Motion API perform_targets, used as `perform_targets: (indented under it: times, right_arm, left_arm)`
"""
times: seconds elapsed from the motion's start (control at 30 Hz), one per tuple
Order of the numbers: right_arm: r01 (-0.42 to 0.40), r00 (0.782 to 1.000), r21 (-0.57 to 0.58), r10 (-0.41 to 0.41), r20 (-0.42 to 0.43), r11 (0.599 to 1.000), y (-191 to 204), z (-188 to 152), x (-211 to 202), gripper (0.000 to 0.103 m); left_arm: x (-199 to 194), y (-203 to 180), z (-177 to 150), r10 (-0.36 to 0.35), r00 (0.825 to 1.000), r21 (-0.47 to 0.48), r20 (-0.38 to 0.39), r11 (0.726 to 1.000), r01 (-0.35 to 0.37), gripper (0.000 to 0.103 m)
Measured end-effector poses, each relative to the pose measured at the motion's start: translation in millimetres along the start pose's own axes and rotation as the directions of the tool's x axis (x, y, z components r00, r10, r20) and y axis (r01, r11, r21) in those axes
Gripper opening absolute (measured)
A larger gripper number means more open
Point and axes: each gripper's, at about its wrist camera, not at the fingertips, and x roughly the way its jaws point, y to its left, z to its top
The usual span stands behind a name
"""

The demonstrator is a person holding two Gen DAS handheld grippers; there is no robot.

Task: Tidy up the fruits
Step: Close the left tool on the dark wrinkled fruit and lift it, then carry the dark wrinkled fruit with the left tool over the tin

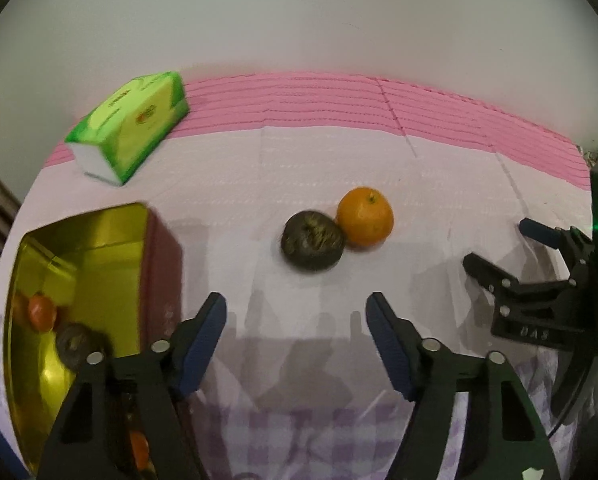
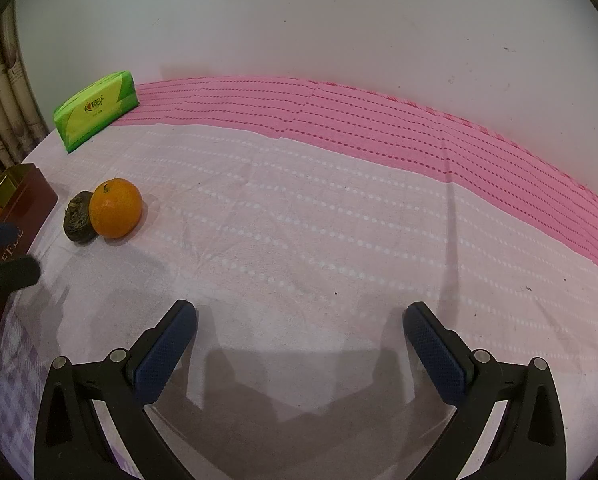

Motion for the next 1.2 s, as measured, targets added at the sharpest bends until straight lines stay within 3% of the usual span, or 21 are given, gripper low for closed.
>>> perform_targets:
  times: [0.2,0.5,0.8,1.2]
  right_arm:
    - [0.0,1.0,0.0,0.0,0.0,1.0,0,0,0,0.103]
    - [0.0,1.0,0.0,0.0,0.0,1.0,0,0,0,0.103]
    - [0.0,1.0,0.0,0.0,0.0,1.0,0,0,0,0.103]
    - [0.0,1.0,0.0,0.0,0.0,1.0,0,0,0,0.103]
  left_arm:
    - [19,-4,11,-0.015,0.999,0.002,-0.045,1.0,0.015,0.055]
    - [34,-7,28,-0.015,0.999,0.025,-0.047,1.0,0.017,0.052]
    - [45,-9,35,-0.003,0.998,0.027,-0.055,1.0,0.005,0.039]
    - [37,-11,24,0.01,0.998,0.026,-0.068,1.0,-0.008,0.038]
